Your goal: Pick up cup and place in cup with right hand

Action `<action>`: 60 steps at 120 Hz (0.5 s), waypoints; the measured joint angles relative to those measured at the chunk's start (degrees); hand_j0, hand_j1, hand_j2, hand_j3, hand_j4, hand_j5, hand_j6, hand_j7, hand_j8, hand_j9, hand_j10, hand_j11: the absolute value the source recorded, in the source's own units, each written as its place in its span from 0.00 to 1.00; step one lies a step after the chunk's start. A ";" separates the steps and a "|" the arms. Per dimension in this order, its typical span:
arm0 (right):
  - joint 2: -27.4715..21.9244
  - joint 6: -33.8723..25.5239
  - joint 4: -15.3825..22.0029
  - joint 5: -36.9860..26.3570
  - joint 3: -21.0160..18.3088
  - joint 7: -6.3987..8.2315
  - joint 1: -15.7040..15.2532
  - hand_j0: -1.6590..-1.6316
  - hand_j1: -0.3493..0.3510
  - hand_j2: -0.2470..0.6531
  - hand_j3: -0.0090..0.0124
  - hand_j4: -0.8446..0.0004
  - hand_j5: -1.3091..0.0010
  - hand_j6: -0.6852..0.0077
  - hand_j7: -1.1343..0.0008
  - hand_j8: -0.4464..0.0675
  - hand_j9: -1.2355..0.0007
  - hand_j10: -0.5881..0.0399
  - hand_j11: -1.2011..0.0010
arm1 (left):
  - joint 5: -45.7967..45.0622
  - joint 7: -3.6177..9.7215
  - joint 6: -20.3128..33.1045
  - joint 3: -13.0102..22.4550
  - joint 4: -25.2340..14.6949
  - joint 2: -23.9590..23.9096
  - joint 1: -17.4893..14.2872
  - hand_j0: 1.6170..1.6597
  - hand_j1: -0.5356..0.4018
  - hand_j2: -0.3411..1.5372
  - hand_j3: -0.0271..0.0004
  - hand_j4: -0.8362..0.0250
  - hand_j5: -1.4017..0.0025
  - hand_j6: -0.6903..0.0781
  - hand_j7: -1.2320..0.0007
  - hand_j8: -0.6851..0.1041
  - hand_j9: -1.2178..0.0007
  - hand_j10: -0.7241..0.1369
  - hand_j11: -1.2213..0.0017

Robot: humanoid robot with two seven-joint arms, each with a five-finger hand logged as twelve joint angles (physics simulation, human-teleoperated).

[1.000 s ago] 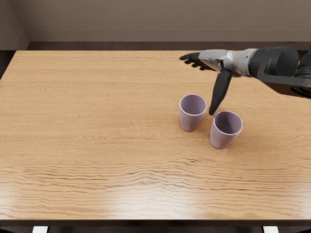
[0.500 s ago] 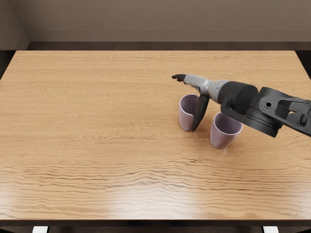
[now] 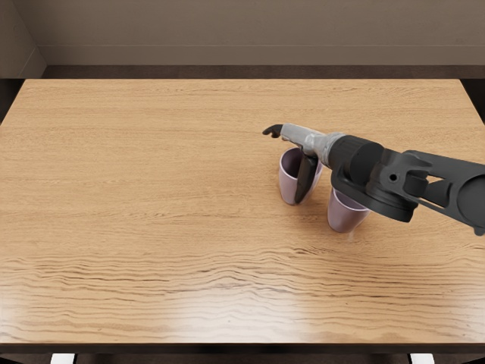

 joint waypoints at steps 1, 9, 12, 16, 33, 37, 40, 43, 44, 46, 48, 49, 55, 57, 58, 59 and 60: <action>-0.01 -0.02 0.00 -0.01 0.00 0.00 -0.01 0.04 0.23 0.25 0.42 0.84 0.86 0.79 0.84 0.60 0.86 0.72 0.85 | 0.00 0.00 0.00 0.00 0.00 0.00 0.00 0.96 0.94 0.18 0.98 0.97 1.00 0.90 1.00 0.87 1.00 0.84 1.00; -0.18 -0.25 -0.01 -0.05 -0.02 0.00 -0.17 0.04 0.27 0.24 0.42 0.81 0.84 0.75 0.81 0.55 0.83 0.68 0.82 | 0.00 0.00 0.00 0.00 0.00 0.00 0.00 0.96 0.94 0.18 0.98 0.97 1.00 0.90 1.00 0.87 1.00 0.84 1.00; -0.33 -0.46 0.01 -0.06 -0.18 0.00 -0.22 0.04 0.29 0.24 0.42 0.80 0.83 0.74 0.81 0.54 0.82 0.67 0.82 | -0.01 0.00 0.00 0.00 0.00 0.00 0.00 0.96 0.94 0.18 0.98 0.97 1.00 0.90 1.00 0.87 1.00 0.84 1.00; -0.48 -0.84 0.04 -0.07 -0.55 0.00 -0.28 0.04 0.30 0.24 0.42 0.79 0.82 0.73 0.80 0.52 0.81 0.65 0.81 | 0.00 0.00 0.00 0.00 0.00 0.00 0.00 0.96 0.94 0.18 0.98 0.97 1.00 0.90 1.00 0.87 1.00 0.84 1.00; -1.03 -1.99 0.25 -0.10 -1.53 0.00 -0.41 0.04 0.34 0.23 0.42 0.76 0.80 0.70 0.77 0.48 0.79 0.62 0.78 | 0.00 0.00 0.00 0.00 0.00 0.00 0.00 0.96 0.94 0.18 0.98 0.97 1.00 0.90 1.00 0.87 1.00 0.84 1.00; -1.10 -2.27 0.28 -0.10 -1.70 0.00 -0.42 0.04 0.35 0.23 0.42 0.76 0.80 0.69 0.77 0.47 0.79 0.61 0.78 | 0.00 0.00 0.00 0.00 0.00 0.00 0.00 0.96 0.94 0.18 0.98 0.97 1.00 0.90 1.00 0.87 1.00 0.84 1.00; -1.14 -2.45 0.30 -0.10 -1.80 0.00 -0.43 0.04 0.35 0.23 0.42 0.75 0.79 0.68 0.76 0.46 0.78 0.60 0.78 | 0.00 0.00 0.00 0.00 0.00 0.00 0.00 0.96 0.94 0.18 0.98 0.97 1.00 0.90 1.00 0.87 1.00 0.84 1.00; -1.18 -2.63 0.31 -0.09 -1.97 0.00 -0.44 0.03 0.37 0.23 0.42 0.74 0.79 0.67 0.75 0.45 0.77 0.59 0.77 | 0.00 0.00 0.00 0.00 0.00 0.00 0.00 0.96 0.94 0.18 0.98 0.97 1.00 0.90 1.00 0.87 1.00 0.84 1.00; -1.20 -2.70 0.32 -0.09 -2.04 0.00 -0.44 0.03 0.39 0.24 0.42 0.74 0.78 0.67 0.75 0.44 0.77 0.59 0.76 | 0.00 0.00 0.00 0.00 0.00 0.00 0.00 0.96 0.94 0.18 0.98 0.97 1.00 0.90 1.00 0.87 1.00 0.84 1.00; -1.26 -2.82 0.33 -0.09 -2.17 0.00 -0.44 0.03 0.40 0.24 0.42 0.73 0.78 0.66 0.74 0.43 0.76 0.58 0.76 | 0.00 0.00 0.00 0.00 0.00 0.00 0.00 0.96 0.94 0.18 0.98 0.97 1.00 0.90 1.00 0.87 1.00 0.84 1.00; -1.31 -2.93 0.33 -0.10 -2.28 0.01 -0.44 0.04 0.42 0.24 0.42 0.72 0.77 0.65 0.74 0.42 0.76 0.57 0.75 | 0.00 0.00 0.00 0.00 0.00 0.00 0.00 0.96 0.94 0.18 0.98 0.97 1.00 0.90 1.00 0.87 1.00 0.84 1.00; -1.34 -2.97 0.34 -0.11 -2.32 0.01 -0.44 0.04 0.42 0.23 0.42 0.72 0.77 0.64 0.73 0.41 0.75 0.56 0.74 | 0.00 0.00 0.00 0.00 0.00 0.00 0.00 0.96 0.94 0.18 0.98 0.97 1.00 0.90 1.00 0.87 1.00 0.84 1.00; -1.44 -3.18 0.35 -0.18 -2.53 0.02 -0.44 0.04 0.48 0.23 0.42 0.68 0.74 0.60 0.70 0.35 0.72 0.51 0.71 | -0.01 0.00 0.00 -0.01 0.00 0.00 0.00 0.96 0.94 0.18 0.98 0.97 1.00 0.90 1.00 0.87 1.00 0.84 1.00; -1.47 -3.24 0.35 -0.21 -2.58 0.02 -0.44 0.04 0.49 0.22 0.42 0.67 0.73 0.58 0.69 0.32 0.71 0.49 0.70 | 0.00 0.00 0.00 -0.01 0.00 0.00 0.00 0.96 0.94 0.18 0.98 0.97 1.00 0.90 1.00 0.87 1.00 0.84 1.00; -1.48 -3.27 0.35 -0.23 -2.60 0.03 -0.44 0.03 0.50 0.22 0.43 0.66 0.72 0.57 0.68 0.31 0.70 0.48 0.70 | 0.00 0.00 0.00 -0.01 0.00 0.00 0.00 0.96 0.94 0.18 0.98 0.97 1.00 0.90 1.00 0.87 1.00 0.84 1.00; -1.49 -3.29 0.35 -0.24 -2.61 0.03 -0.44 0.04 0.51 0.22 0.42 0.66 0.72 0.57 0.68 0.30 0.70 0.47 0.69 | 0.00 0.00 0.00 -0.01 0.00 0.00 0.00 0.96 0.94 0.18 0.98 0.97 1.00 0.90 1.00 0.87 1.00 0.84 1.00; -1.50 -3.31 0.35 -0.25 -2.62 0.02 -0.44 0.04 0.51 0.21 0.42 0.65 0.71 0.56 0.67 0.29 0.70 0.47 0.69 | 0.00 0.00 0.00 -0.01 0.00 0.00 0.00 0.96 0.94 0.18 0.98 0.97 1.00 0.90 1.00 0.87 1.00 0.84 1.00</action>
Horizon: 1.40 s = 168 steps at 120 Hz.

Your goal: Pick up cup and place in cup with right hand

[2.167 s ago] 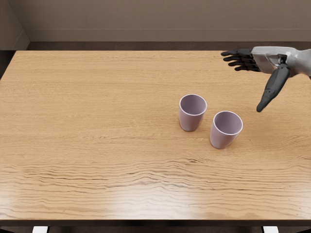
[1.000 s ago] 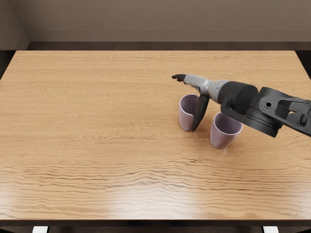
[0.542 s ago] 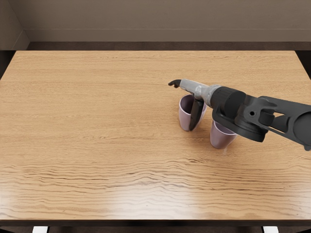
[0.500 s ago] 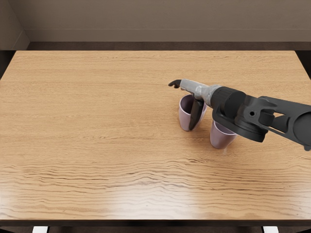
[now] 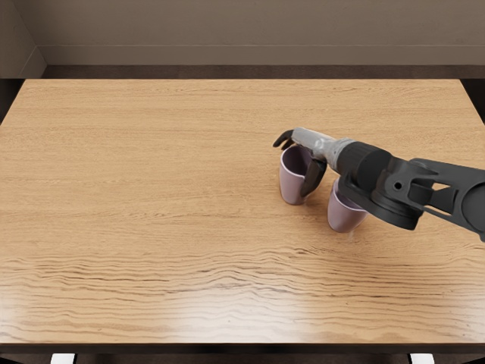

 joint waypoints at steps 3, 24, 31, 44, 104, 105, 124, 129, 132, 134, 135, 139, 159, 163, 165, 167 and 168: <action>-0.03 -0.08 0.02 -0.03 -0.02 0.00 0.00 0.04 0.52 0.21 0.42 0.63 0.70 0.54 0.66 0.26 0.68 0.44 0.67 | 0.00 0.00 0.00 0.00 0.00 0.00 -0.02 0.96 0.94 0.18 0.98 0.97 1.00 0.90 1.00 0.87 1.00 0.84 1.00; -0.18 -0.33 0.30 0.72 0.60 -0.01 0.02 0.10 0.51 0.21 0.42 0.57 0.65 0.47 0.59 0.18 0.62 0.37 0.61 | -0.01 0.00 0.00 0.01 0.00 0.00 0.00 0.96 0.94 0.18 0.98 0.97 1.00 0.90 1.00 0.87 1.00 0.84 1.00; -0.20 -0.33 0.54 0.94 0.97 -0.02 0.01 0.13 0.50 0.18 0.45 0.56 0.63 0.45 0.57 0.17 0.60 0.35 0.59 | 0.00 0.00 0.00 0.01 0.00 0.00 0.00 0.96 0.94 0.18 0.98 0.97 1.00 0.90 1.00 0.87 1.00 0.84 1.00; -0.22 -0.36 0.82 1.18 2.29 -0.02 0.00 0.14 0.52 0.20 0.42 0.54 0.61 0.48 0.55 0.18 0.58 0.32 0.57 | 0.00 0.00 0.00 0.01 0.00 0.00 0.00 0.96 0.94 0.18 0.98 0.97 1.00 0.90 1.00 0.87 1.00 0.84 1.00; -11.56 9.89 9.81 5.85 13.92 -0.03 0.70 0.17 0.51 0.15 0.43 0.53 0.59 0.47 0.53 0.21 0.57 0.30 0.55 | -0.02 0.00 0.00 0.01 0.00 0.00 0.00 0.96 0.94 0.18 0.99 0.97 1.00 0.90 1.00 0.87 1.00 0.84 1.00; -11.79 10.23 9.94 6.03 14.13 -0.03 0.70 0.17 0.51 0.14 0.43 0.53 0.59 0.47 0.53 0.21 0.57 0.30 0.55 | -0.02 0.00 0.00 0.01 0.00 0.00 0.00 0.96 0.94 0.18 0.99 0.97 1.00 0.90 1.00 0.87 1.00 0.84 1.00; -16.57 18.12 11.36 10.31 18.97 -0.03 0.67 0.16 0.52 0.14 0.44 0.54 0.58 0.48 0.54 0.26 0.57 0.34 0.56 | -0.02 0.00 0.00 0.01 0.00 0.00 0.00 0.96 0.94 0.18 0.99 0.97 1.00 0.90 1.00 0.87 1.00 0.84 1.00; -17.76 20.38 11.53 11.53 20.50 -0.03 0.64 0.14 0.54 0.16 0.44 0.54 0.58 0.48 0.54 0.27 0.57 0.36 0.55 | -0.01 0.00 0.00 0.01 0.00 0.00 0.00 0.96 0.94 0.18 0.99 0.97 1.00 0.90 1.00 0.87 1.00 0.84 1.00; -18.39 21.78 11.60 12.15 21.47 -0.03 0.62 0.14 0.54 0.16 0.44 0.54 0.58 0.48 0.54 0.26 0.57 0.36 0.56 | -0.01 0.00 0.00 0.01 0.00 0.00 0.00 0.96 0.94 0.18 0.99 0.97 1.00 0.90 1.00 0.87 1.00 0.84 1.00; -18.75 22.64 11.64 12.49 22.06 -0.03 0.61 0.14 0.53 0.15 0.42 0.54 0.58 0.48 0.54 0.26 0.57 0.36 0.56 | -0.01 0.00 0.00 0.01 0.00 0.00 0.00 0.96 0.94 0.18 0.99 0.97 1.00 0.90 1.00 0.87 1.00 0.84 1.00; -18.91 23.05 11.65 12.65 22.33 -0.03 0.61 0.14 0.53 0.15 0.42 0.55 0.58 0.47 0.54 0.26 0.57 0.36 0.56 | -0.02 0.00 0.00 0.01 0.00 0.00 0.00 0.96 0.94 0.18 0.99 0.97 1.00 0.90 1.00 0.87 1.00 0.84 1.00; -19.43 24.44 11.71 13.16 23.20 -0.03 0.60 0.15 0.54 0.15 0.42 0.55 0.58 0.47 0.54 0.27 0.57 0.36 0.56 | -0.01 0.00 0.00 0.01 0.00 0.00 -0.01 0.96 0.94 0.18 0.99 0.97 1.00 0.90 1.00 0.87 1.00 0.84 1.00; -21.58 29.98 11.83 14.70 25.67 -0.03 0.44 0.14 0.55 0.16 0.42 0.54 0.59 0.49 0.54 0.29 0.57 0.39 0.56 | -0.02 0.00 0.00 0.01 0.00 0.00 0.00 0.96 0.94 0.18 0.99 0.97 1.00 0.90 1.00 0.87 1.00 0.84 1.00; -22.39 31.47 11.84 15.61 26.49 -0.03 0.37 0.14 0.55 0.16 0.41 0.54 0.59 0.48 0.54 0.29 0.57 0.39 0.56 | -0.02 0.00 0.00 0.01 0.00 0.00 0.00 0.96 0.94 0.18 0.99 0.97 1.00 0.90 1.00 0.87 1.00 0.84 1.00; -22.81 32.25 11.84 16.09 26.89 -0.03 0.33 0.14 0.55 0.16 0.41 0.54 0.60 0.48 0.54 0.29 0.57 0.39 0.56 | -0.01 0.00 0.00 0.01 0.00 0.00 0.00 0.96 0.94 0.18 0.99 0.97 1.00 0.90 1.00 0.87 1.00 0.84 1.00; -23.20 32.94 11.85 16.52 27.23 -0.03 0.31 0.14 0.55 0.16 0.42 0.54 0.60 0.48 0.54 0.29 0.57 0.39 0.57 | -0.02 0.00 0.00 0.01 0.00 0.00 0.00 0.96 0.94 0.18 0.99 0.97 1.00 0.90 1.00 0.87 1.00 0.84 1.00; -23.38 33.25 11.85 16.71 27.39 -0.03 0.29 0.14 0.55 0.16 0.42 0.54 0.60 0.48 0.54 0.29 0.57 0.39 0.57 | -0.01 0.00 0.00 0.01 0.00 0.00 0.00 0.96 0.94 0.18 0.99 0.97 1.00 0.90 1.00 0.87 1.00 0.84 1.00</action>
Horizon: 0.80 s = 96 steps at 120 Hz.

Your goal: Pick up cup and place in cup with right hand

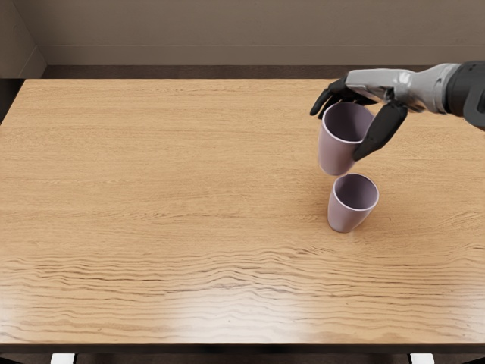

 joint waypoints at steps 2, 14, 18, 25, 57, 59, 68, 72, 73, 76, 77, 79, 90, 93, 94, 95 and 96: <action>-0.38 0.66 0.00 0.37 0.27 0.00 -0.03 0.14 0.55 0.16 0.41 0.54 0.60 0.48 0.55 0.29 0.58 0.39 0.57 | 0.00 0.00 0.00 0.00 0.00 0.00 0.00 0.96 0.94 0.18 0.99 0.97 1.00 0.90 1.00 0.87 1.00 0.84 1.00; -2.22 3.90 0.01 2.27 1.28 0.00 -0.16 0.13 0.55 0.16 0.42 0.55 0.60 0.48 0.55 0.28 0.58 0.38 0.57 | 0.00 0.00 0.00 0.00 0.00 0.00 0.00 0.96 0.94 0.18 0.99 0.97 1.00 0.90 1.00 0.87 1.00 0.84 1.00; -2.68 4.62 0.01 2.78 1.45 0.00 -0.21 0.13 0.55 0.16 0.43 0.55 0.60 0.48 0.55 0.28 0.58 0.38 0.57 | 0.00 0.00 0.00 0.00 0.00 0.00 0.00 0.96 0.94 0.18 0.99 0.97 1.00 0.90 1.00 0.87 1.00 0.84 1.00; -3.22 5.62 0.01 3.39 1.66 0.00 -0.26 0.12 0.55 0.17 0.43 0.55 0.61 0.48 0.56 0.28 0.59 0.38 0.58 | -0.01 0.00 0.00 0.00 0.00 0.00 0.00 0.96 0.94 0.18 0.99 0.97 1.00 0.90 1.00 0.87 1.00 0.84 1.00; -5.43 7.56 0.01 5.87 2.14 0.00 -1.72 0.11 0.56 0.17 0.42 0.55 0.61 0.47 0.56 0.28 0.59 0.38 0.58 | 0.01 0.00 0.00 0.00 0.00 0.00 0.00 0.96 0.94 0.18 0.98 0.97 1.00 0.90 1.00 0.87 1.00 0.84 1.00; -5.53 7.57 0.01 5.92 2.15 0.00 -1.88 0.11 0.56 0.17 0.41 0.55 0.61 0.47 0.56 0.28 0.59 0.38 0.58 | 0.01 0.00 0.00 0.00 0.00 0.00 0.00 0.96 0.94 0.18 0.98 0.97 1.00 0.90 1.00 0.87 1.00 0.84 1.00; -5.78 7.58 0.01 6.03 2.16 0.00 -2.40 0.11 0.56 0.17 0.41 0.55 0.61 0.47 0.56 0.28 0.59 0.38 0.58 | 0.01 0.00 0.00 0.00 0.00 0.00 0.00 0.96 0.94 0.18 0.98 0.97 1.00 0.90 1.00 0.87 1.00 0.84 1.00; -5.83 7.56 0.01 5.99 2.17 0.00 -2.63 0.12 0.55 0.16 0.42 0.55 0.61 0.47 0.56 0.28 0.59 0.38 0.58 | 0.02 0.00 0.00 0.00 0.00 0.00 0.00 0.96 0.94 0.18 0.98 0.97 1.00 0.90 1.00 0.87 1.00 0.84 1.00; -5.84 7.56 0.01 5.97 2.17 0.00 -2.68 0.13 0.55 0.16 0.42 0.55 0.61 0.47 0.56 0.28 0.59 0.38 0.58 | 0.02 0.00 0.00 0.00 0.00 0.00 0.00 0.96 0.94 0.18 0.98 0.97 1.00 0.90 1.00 0.87 1.00 0.84 1.00; -5.86 7.49 0.01 5.93 2.17 0.00 -2.84 0.13 0.54 0.16 0.42 0.55 0.61 0.47 0.56 0.27 0.59 0.37 0.58 | 0.02 0.00 0.00 0.00 0.00 0.00 0.00 0.96 0.94 0.18 0.98 0.97 1.00 0.90 1.00 0.87 1.00 0.84 1.00; -5.86 7.46 0.01 5.91 2.17 0.00 -2.89 0.13 0.54 0.16 0.42 0.55 0.61 0.47 0.56 0.27 0.59 0.37 0.58 | 0.02 0.00 0.00 0.00 0.00 0.00 0.00 0.96 0.94 0.18 0.98 0.97 1.00 0.90 1.00 0.87 1.00 0.84 1.00; -5.85 7.41 0.01 5.86 2.17 0.00 -2.96 0.13 0.54 0.16 0.42 0.55 0.61 0.47 0.56 0.27 0.59 0.37 0.58 | 0.01 0.00 0.00 0.00 0.00 0.00 0.00 0.96 0.94 0.18 0.98 0.97 1.00 0.90 1.00 0.87 1.00 0.84 1.00; -5.69 6.74 0.01 5.46 2.14 0.00 -3.58 0.13 0.54 0.16 0.41 0.55 0.61 0.46 0.56 0.26 0.59 0.37 0.58 | 0.01 0.00 0.00 0.00 0.00 0.00 0.00 0.96 0.94 0.18 0.98 0.97 1.00 0.90 1.00 0.87 1.00 0.84 1.00; -5.60 6.51 0.01 5.23 2.13 0.00 -3.75 0.13 0.54 0.16 0.42 0.55 0.61 0.46 0.56 0.26 0.59 0.37 0.58 | 0.01 0.00 0.00 0.00 0.00 0.00 0.00 0.96 0.94 0.18 0.98 0.97 1.00 0.90 1.00 0.87 1.00 0.84 1.00; -5.57 6.44 0.00 5.16 2.12 0.00 -3.81 0.13 0.54 0.16 0.41 0.55 0.61 0.46 0.56 0.26 0.59 0.37 0.58 | 0.01 0.00 0.00 0.00 0.00 0.00 0.00 0.96 0.94 0.18 0.98 0.97 1.00 0.90 1.00 0.87 1.00 0.84 1.00; -5.54 6.36 0.00 5.08 2.12 0.00 -3.87 0.13 0.54 0.16 0.41 0.54 0.61 0.46 0.56 0.26 0.59 0.37 0.58 | 0.01 0.00 0.00 0.00 0.00 0.00 0.00 0.96 0.94 0.18 0.98 0.97 1.00 0.90 1.00 0.87 1.00 0.84 1.00; -5.52 6.28 0.00 5.01 2.12 0.00 -3.92 0.13 0.54 0.16 0.41 0.54 0.61 0.46 0.56 0.26 0.59 0.37 0.58 | 0.01 0.00 0.00 0.00 0.00 0.00 0.00 0.96 0.94 0.18 0.98 0.97 1.00 0.90 1.00 0.87 1.00 0.84 1.00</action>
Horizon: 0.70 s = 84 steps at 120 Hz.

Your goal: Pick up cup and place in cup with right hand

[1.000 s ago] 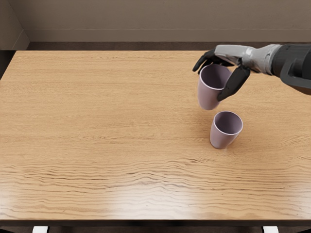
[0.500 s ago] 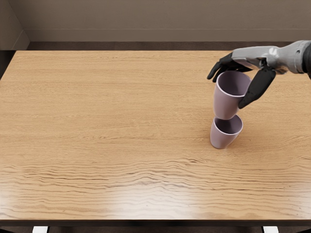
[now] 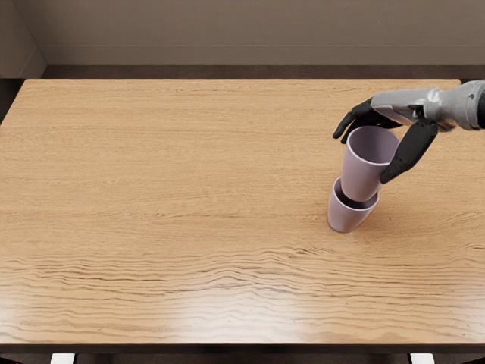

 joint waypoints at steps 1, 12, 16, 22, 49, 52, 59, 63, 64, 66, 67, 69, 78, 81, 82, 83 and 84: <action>0.02 -0.08 -0.01 -0.06 0.00 0.00 -0.06 0.13 0.54 0.16 0.41 0.54 0.61 0.46 0.56 0.26 0.59 0.37 0.58 | -0.01 0.00 0.00 0.00 0.00 0.00 0.00 0.96 0.94 0.18 0.98 0.97 1.00 0.90 1.00 0.87 1.00 0.84 1.00; 0.16 -0.61 -0.27 -0.51 -0.05 0.00 -0.53 0.14 0.53 0.16 0.42 0.54 0.61 0.46 0.56 0.26 0.59 0.36 0.58 | 0.00 0.00 0.00 0.00 0.00 0.00 0.00 0.96 0.94 0.18 0.98 0.97 1.00 0.90 1.00 0.87 1.00 0.84 1.00; 0.18 -0.71 -0.33 -0.60 -0.08 0.00 -0.64 0.13 0.53 0.16 0.42 0.54 0.61 0.45 0.56 0.26 0.59 0.36 0.58 | 0.00 0.00 0.00 0.00 0.00 0.00 0.00 0.96 0.94 0.18 0.98 0.97 1.00 0.90 1.00 0.87 1.00 0.84 1.00; 0.23 -0.80 -0.39 -0.69 -0.12 0.00 -0.74 0.13 0.53 0.16 0.42 0.54 0.61 0.46 0.56 0.26 0.59 0.36 0.58 | 0.00 0.00 0.00 0.00 0.00 0.00 0.00 0.96 0.94 0.18 0.98 0.97 1.00 0.90 1.00 0.87 1.00 0.84 1.00; 1.55 -1.47 -0.88 -1.75 -0.49 0.00 -1.09 0.13 0.53 0.16 0.41 0.55 0.61 0.45 0.56 0.25 0.59 0.36 0.58 | -0.01 0.00 0.00 0.00 0.00 0.00 0.00 0.96 0.94 0.18 0.98 0.97 1.00 0.90 1.00 0.87 1.00 0.84 1.00; 1.61 -1.52 -0.92 -1.81 -0.50 0.00 -1.12 0.13 0.53 0.16 0.41 0.55 0.62 0.45 0.56 0.25 0.59 0.35 0.58 | -0.01 0.00 0.00 0.00 0.00 0.00 0.00 0.96 0.94 0.18 0.98 0.97 1.00 0.90 1.00 0.87 1.00 0.84 1.00; 1.64 -1.60 -1.00 -2.01 -0.50 0.00 -1.27 0.13 0.53 0.16 0.41 0.55 0.62 0.45 0.56 0.25 0.59 0.35 0.58 | -0.02 0.00 0.00 0.00 0.00 0.00 0.00 0.96 0.94 0.18 0.98 0.97 1.00 0.90 1.00 0.87 1.00 0.84 1.00; 1.61 -1.63 -1.03 -2.09 -0.50 0.00 -1.36 0.13 0.53 0.16 0.42 0.55 0.62 0.45 0.56 0.24 0.59 0.35 0.59 | -0.01 0.00 0.00 0.00 0.00 0.00 0.00 0.96 0.94 0.18 0.98 0.97 1.00 0.90 1.00 0.87 1.00 0.84 1.00; 1.59 -1.63 -1.04 -2.11 -0.51 0.00 -1.38 0.13 0.53 0.16 0.42 0.55 0.62 0.45 0.56 0.24 0.59 0.35 0.59 | -0.01 0.00 0.00 0.00 0.00 0.00 0.00 0.96 0.94 0.18 0.98 0.97 1.00 0.90 1.00 0.87 1.00 0.84 1.00; 1.57 -1.64 -1.05 -2.14 -0.50 0.00 -1.41 0.13 0.53 0.16 0.42 0.55 0.62 0.45 0.56 0.24 0.59 0.35 0.59 | 0.00 0.00 0.00 0.00 0.00 0.00 0.00 0.96 0.94 0.18 0.98 0.97 1.00 0.90 1.00 0.87 1.00 0.84 1.00; 1.56 -1.64 -1.05 -2.16 -0.50 0.00 -1.44 0.13 0.53 0.16 0.42 0.55 0.62 0.45 0.56 0.24 0.59 0.35 0.59 | -0.01 0.00 0.00 0.00 0.00 0.00 0.00 0.96 0.94 0.18 0.98 0.97 1.00 0.90 1.00 0.87 1.00 0.84 1.00; 1.54 -1.65 -1.06 -2.18 -0.49 0.00 -1.47 0.13 0.53 0.16 0.42 0.55 0.62 0.45 0.56 0.24 0.59 0.35 0.59 | -0.01 0.00 0.00 0.00 0.00 0.00 0.00 0.96 0.94 0.18 0.98 0.97 1.00 0.90 1.00 0.87 1.00 0.84 1.00; 1.49 -1.66 -1.08 -2.27 -0.50 0.00 -1.54 0.12 0.53 0.16 0.42 0.55 0.62 0.45 0.57 0.24 0.60 0.35 0.59 | -0.01 0.00 0.00 0.00 0.00 0.00 0.00 0.96 0.94 0.18 0.98 0.97 1.00 0.90 1.00 0.87 1.00 0.84 1.00; 1.48 -1.67 -1.09 -2.30 -0.51 0.00 -1.56 0.12 0.53 0.16 0.42 0.55 0.62 0.45 0.57 0.24 0.60 0.35 0.59 | 0.00 0.00 0.00 0.00 0.00 0.00 0.00 0.96 0.94 0.18 0.98 0.97 1.00 0.90 1.00 0.87 1.00 0.84 1.00; 1.48 -1.67 -1.09 -2.31 -0.51 0.00 -1.57 0.12 0.53 0.16 0.42 0.55 0.62 0.45 0.57 0.24 0.60 0.35 0.59 | 0.00 0.00 0.00 0.00 0.00 0.00 0.00 0.96 0.94 0.18 0.98 0.97 1.00 0.90 1.00 0.87 1.00 0.84 1.00; 1.47 -1.67 -1.09 -2.32 -0.51 0.00 -1.58 0.12 0.53 0.16 0.42 0.55 0.62 0.45 0.57 0.24 0.60 0.35 0.59 | 0.00 0.00 0.00 0.00 0.00 0.00 0.00 0.96 0.94 0.18 0.98 0.97 1.00 0.90 1.00 0.87 1.00 0.84 1.00; 1.47 -1.67 -1.09 -2.32 -0.52 0.00 -1.59 0.12 0.53 0.17 0.42 0.55 0.62 0.45 0.57 0.24 0.60 0.35 0.59 | 0.00 0.00 0.00 0.00 0.00 0.00 0.00 0.96 0.94 0.18 0.98 0.97 1.00 0.90 1.00 0.87 1.00 0.84 1.00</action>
